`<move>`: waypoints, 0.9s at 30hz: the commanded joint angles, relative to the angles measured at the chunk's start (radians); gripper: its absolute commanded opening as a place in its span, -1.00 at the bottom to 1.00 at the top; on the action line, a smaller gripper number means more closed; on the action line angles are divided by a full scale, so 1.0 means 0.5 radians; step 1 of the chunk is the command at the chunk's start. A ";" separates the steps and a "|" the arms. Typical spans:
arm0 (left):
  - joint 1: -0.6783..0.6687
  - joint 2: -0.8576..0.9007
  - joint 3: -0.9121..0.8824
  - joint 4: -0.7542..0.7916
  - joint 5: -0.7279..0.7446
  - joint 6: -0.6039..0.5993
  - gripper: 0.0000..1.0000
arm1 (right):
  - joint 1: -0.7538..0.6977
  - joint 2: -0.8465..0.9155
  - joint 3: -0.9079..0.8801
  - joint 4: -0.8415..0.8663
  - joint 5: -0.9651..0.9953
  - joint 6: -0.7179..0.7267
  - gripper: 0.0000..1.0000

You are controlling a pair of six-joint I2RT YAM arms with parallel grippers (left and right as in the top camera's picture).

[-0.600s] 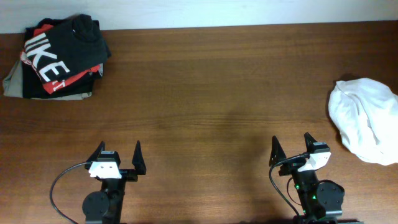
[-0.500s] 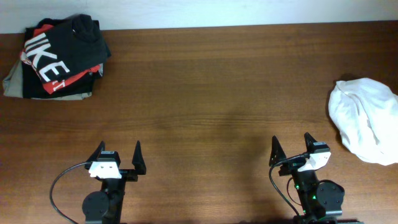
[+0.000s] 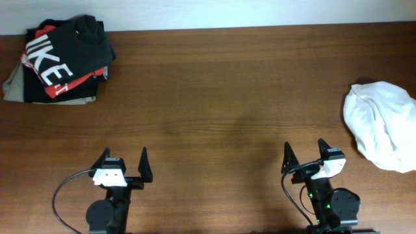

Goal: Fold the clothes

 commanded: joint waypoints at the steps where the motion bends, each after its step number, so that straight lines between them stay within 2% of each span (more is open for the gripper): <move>1: 0.007 -0.014 -0.005 -0.013 -0.022 0.024 0.98 | -0.003 -0.012 -0.010 -0.013 0.010 -0.016 0.97; 8: 0.007 -0.014 -0.005 -0.013 -0.022 0.024 0.98 | -0.002 -0.012 -0.010 -0.007 0.000 -0.005 0.97; 10: 0.007 -0.014 -0.005 -0.013 -0.022 0.024 0.98 | -0.002 -0.012 -0.010 0.001 0.001 0.143 0.97; 13: 0.007 -0.014 -0.005 -0.013 -0.022 0.024 0.98 | -0.002 -0.012 -0.010 0.413 0.000 0.830 0.97; 15: 0.007 -0.014 -0.005 -0.013 -0.022 0.024 0.98 | -0.002 -0.012 -0.010 0.482 0.001 1.235 0.98; 16: 0.007 -0.014 -0.005 -0.013 -0.022 0.024 0.98 | -0.002 -0.011 -0.010 0.481 0.016 1.274 0.97; 20: 0.007 -0.014 -0.005 -0.013 -0.022 0.024 0.98 | -0.002 0.000 0.066 0.551 0.095 1.110 0.97; 22: 0.007 -0.014 -0.005 -0.013 -0.022 0.024 0.98 | -0.002 0.185 0.292 0.481 0.304 0.853 0.97; 24: 0.007 -0.014 -0.005 -0.013 -0.022 0.024 0.98 | -0.004 0.656 0.698 0.197 0.532 0.495 0.97; 27: 0.007 -0.014 -0.005 -0.013 -0.022 0.024 0.98 | -0.041 1.471 1.365 -0.253 0.915 0.380 0.97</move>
